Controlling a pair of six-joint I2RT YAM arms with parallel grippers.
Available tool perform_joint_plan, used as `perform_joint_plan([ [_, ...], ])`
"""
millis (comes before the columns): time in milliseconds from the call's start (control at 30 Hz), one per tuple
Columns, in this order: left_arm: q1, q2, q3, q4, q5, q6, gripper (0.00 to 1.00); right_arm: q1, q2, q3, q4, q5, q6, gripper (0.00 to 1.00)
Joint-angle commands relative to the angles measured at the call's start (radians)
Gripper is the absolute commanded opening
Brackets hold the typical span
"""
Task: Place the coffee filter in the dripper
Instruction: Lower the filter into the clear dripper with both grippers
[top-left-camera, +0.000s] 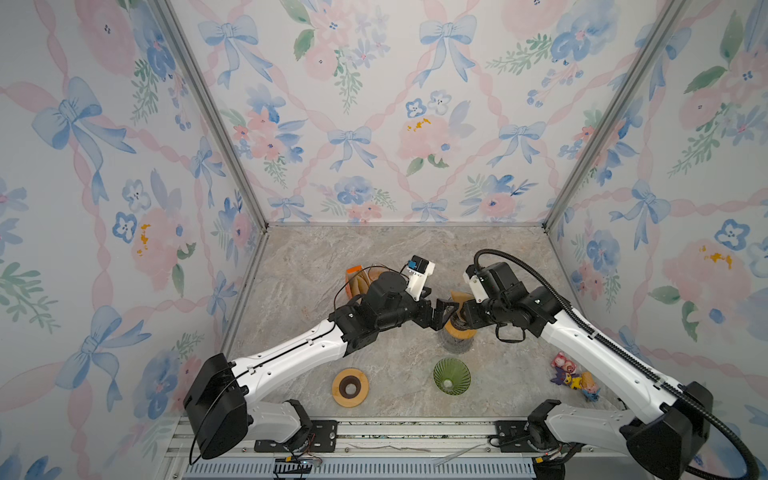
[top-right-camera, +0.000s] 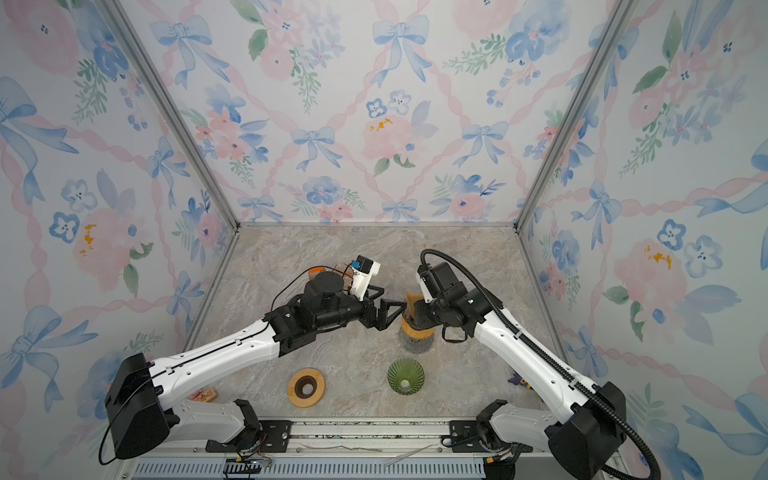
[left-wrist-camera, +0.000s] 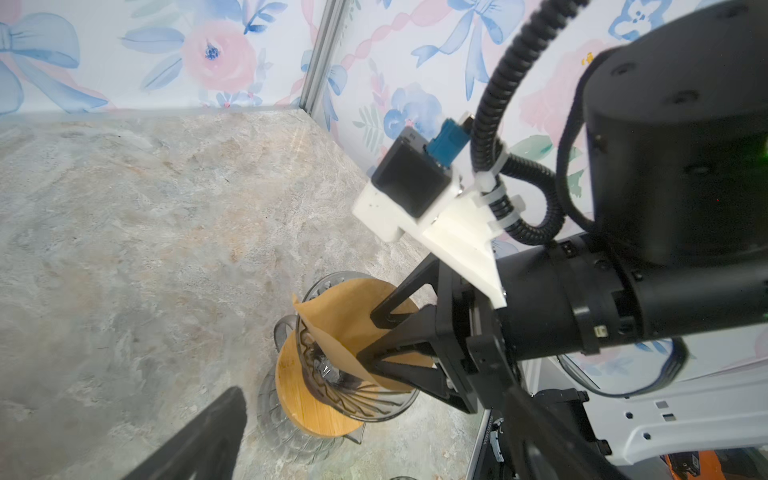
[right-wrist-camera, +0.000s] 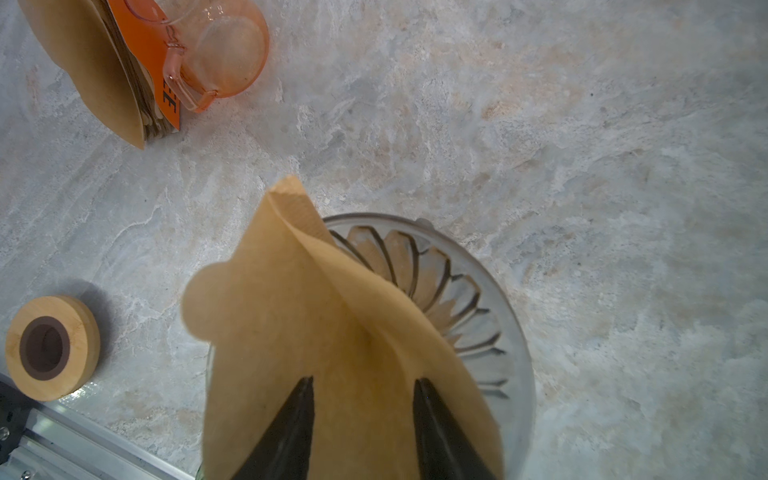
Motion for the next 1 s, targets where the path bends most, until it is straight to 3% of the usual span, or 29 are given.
perform_joint_plan([
  [0, -0.004, -0.023, -0.021, -0.016, -0.008, 0.018, 0.98, 0.0, 0.018, 0.031, 0.015, -0.003, -0.008, 0.43],
  [400, 0.001, 0.023, -0.03, -0.032, -0.047, 0.041, 0.98, -0.018, 0.083, 0.045, -0.005, -0.016, -0.028, 0.41],
  [700, 0.018, 0.073, -0.015, -0.018, -0.015, 0.043, 0.98, -0.023, 0.113, 0.004, 0.025, -0.024, -0.013, 0.41],
  [967, 0.02, 0.108, 0.021, -0.068, -0.069, 0.032, 0.98, -0.022, 0.164, 0.009, 0.02, -0.034, -0.036, 0.4],
])
